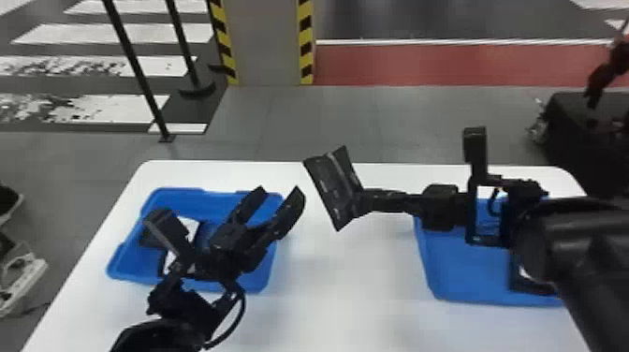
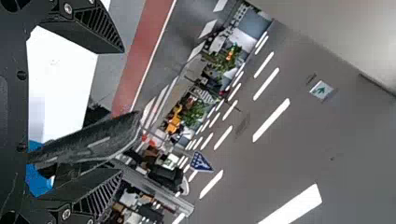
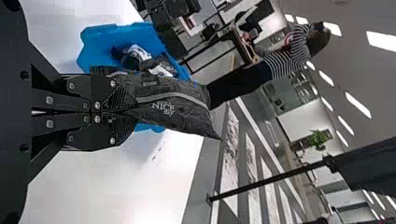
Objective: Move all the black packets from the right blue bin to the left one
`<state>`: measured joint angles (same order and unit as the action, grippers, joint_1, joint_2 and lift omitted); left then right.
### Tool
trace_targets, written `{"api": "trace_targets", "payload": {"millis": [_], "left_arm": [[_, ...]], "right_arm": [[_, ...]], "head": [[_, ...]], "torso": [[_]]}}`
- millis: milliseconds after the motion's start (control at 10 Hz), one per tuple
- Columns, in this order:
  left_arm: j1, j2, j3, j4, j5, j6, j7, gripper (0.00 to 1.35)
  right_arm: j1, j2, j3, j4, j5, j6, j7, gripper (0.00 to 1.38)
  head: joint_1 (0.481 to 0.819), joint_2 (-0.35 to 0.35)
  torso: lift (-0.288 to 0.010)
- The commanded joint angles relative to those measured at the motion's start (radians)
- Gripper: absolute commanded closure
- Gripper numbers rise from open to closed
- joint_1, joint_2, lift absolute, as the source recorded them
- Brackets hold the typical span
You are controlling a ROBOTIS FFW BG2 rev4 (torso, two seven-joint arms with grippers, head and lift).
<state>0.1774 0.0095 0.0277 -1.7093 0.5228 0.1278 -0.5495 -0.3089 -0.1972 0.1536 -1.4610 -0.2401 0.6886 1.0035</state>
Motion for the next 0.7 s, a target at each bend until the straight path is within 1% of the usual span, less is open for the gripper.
{"api": "trace_targets", "payload": {"millis": [0,100,200,300,500,600], "left_arm": [[-0.013,0.001,-0.002,0.000,-0.004,0.068,-0.020,0.12],[-0.018,0.001,-0.002,0.000,-0.012,0.064,-0.021,0.12],[-0.018,-0.005,0.008,0.000,-0.009,0.076,-0.021,0.12],[-0.020,-0.011,0.017,0.000,-0.009,0.086,-0.021,0.12],[-0.023,-0.012,0.018,0.000,0.000,0.098,-0.018,0.12],[-0.016,-0.012,0.018,0.000,0.017,0.100,-0.006,0.12]], "right_arm": [[-0.035,0.008,0.058,0.007,-0.011,0.016,0.003,1.29],[-0.050,0.013,0.090,0.009,-0.022,0.026,0.006,1.29],[-0.072,0.015,0.124,0.022,-0.033,0.028,0.009,1.29],[-0.089,0.022,0.150,0.056,-0.051,0.028,0.015,1.29],[-0.101,0.028,0.182,0.080,-0.061,0.028,0.017,1.29],[-0.101,0.028,0.192,0.085,-0.065,0.030,0.017,1.29]], "head": [[0.695,0.078],[0.695,0.086],[0.695,0.101],[0.695,0.117],[0.695,0.143],[0.695,0.154]], "torso": [[-0.110],[-0.110],[-0.110],[-0.110],[-0.110],[-0.110]]}}
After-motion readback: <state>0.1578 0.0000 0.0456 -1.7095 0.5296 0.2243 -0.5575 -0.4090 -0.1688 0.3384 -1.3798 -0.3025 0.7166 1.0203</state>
